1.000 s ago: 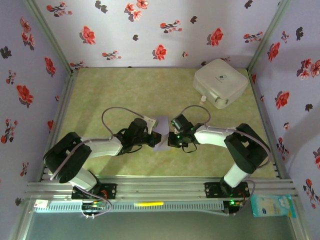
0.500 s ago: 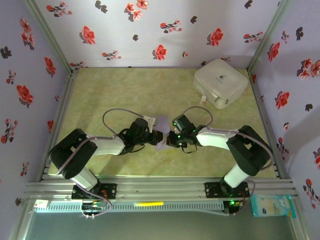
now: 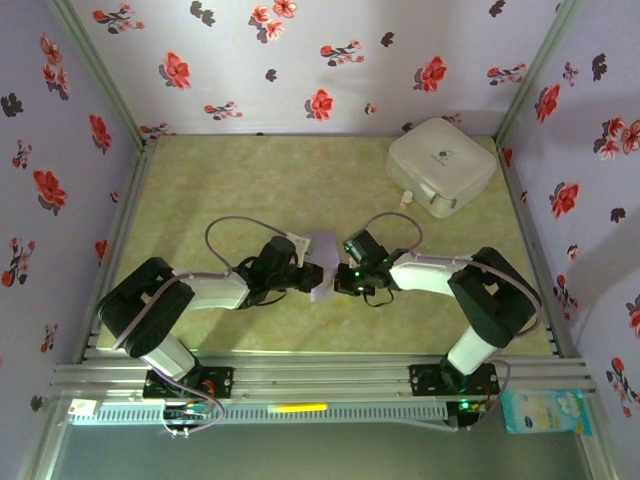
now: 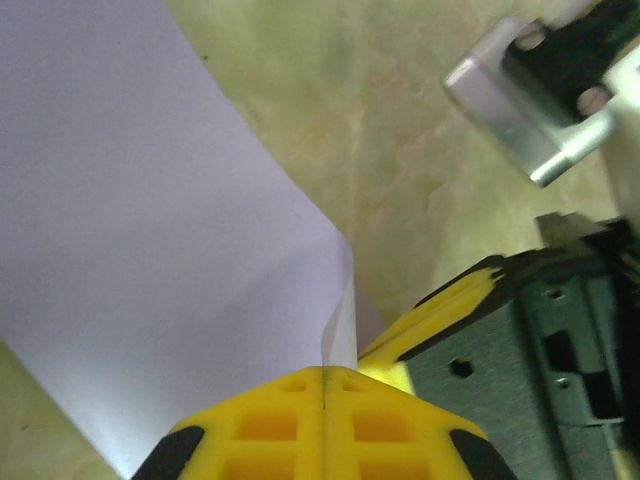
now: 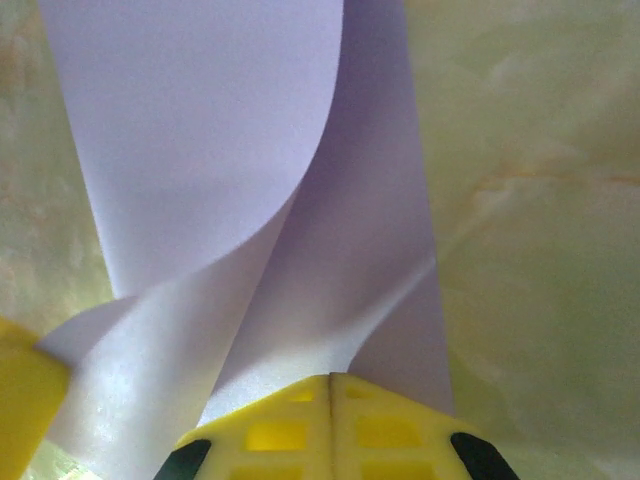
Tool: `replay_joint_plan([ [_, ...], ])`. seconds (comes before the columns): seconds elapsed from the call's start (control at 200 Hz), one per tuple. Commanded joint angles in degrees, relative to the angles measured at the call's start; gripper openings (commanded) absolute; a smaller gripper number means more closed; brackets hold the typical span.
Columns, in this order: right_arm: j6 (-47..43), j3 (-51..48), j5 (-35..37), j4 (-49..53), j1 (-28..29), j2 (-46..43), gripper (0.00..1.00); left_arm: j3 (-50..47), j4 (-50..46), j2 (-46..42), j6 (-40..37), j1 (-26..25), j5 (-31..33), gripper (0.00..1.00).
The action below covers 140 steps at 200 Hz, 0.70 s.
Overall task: Fold a paper plane with a square sheet of paper (pick it up from the middle)
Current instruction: Fold the triangle a second time at the center of the table.
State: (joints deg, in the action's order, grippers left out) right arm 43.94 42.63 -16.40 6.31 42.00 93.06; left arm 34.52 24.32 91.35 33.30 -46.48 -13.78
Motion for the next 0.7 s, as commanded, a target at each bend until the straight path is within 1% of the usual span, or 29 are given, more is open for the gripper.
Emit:
replay_joint_plan([
  [0.0, -2.30, -0.14, 2.70, 6.35, -0.56, 0.58, 0.00, 2.08, -3.19, 0.40, -5.47, 0.91, -0.50, 0.00],
  [0.2, -2.72, 0.31, 2.23, 6.52, -0.96, 0.70, 0.00, 4.21, -5.97, 1.98, -9.32, 1.36, 0.72, 0.00],
  [0.575, -2.81, 0.60, 1.82, 6.53, -1.23, 0.61, 0.00, 4.76, -5.95, 4.10, -11.27, 1.65, 3.29, 0.00],
  [0.695, -2.81, 0.70, 1.64, 6.53, -1.28, 0.77, 0.00, 5.31, -6.99, 4.14, -12.91, 1.61, 5.00, 0.00],
])
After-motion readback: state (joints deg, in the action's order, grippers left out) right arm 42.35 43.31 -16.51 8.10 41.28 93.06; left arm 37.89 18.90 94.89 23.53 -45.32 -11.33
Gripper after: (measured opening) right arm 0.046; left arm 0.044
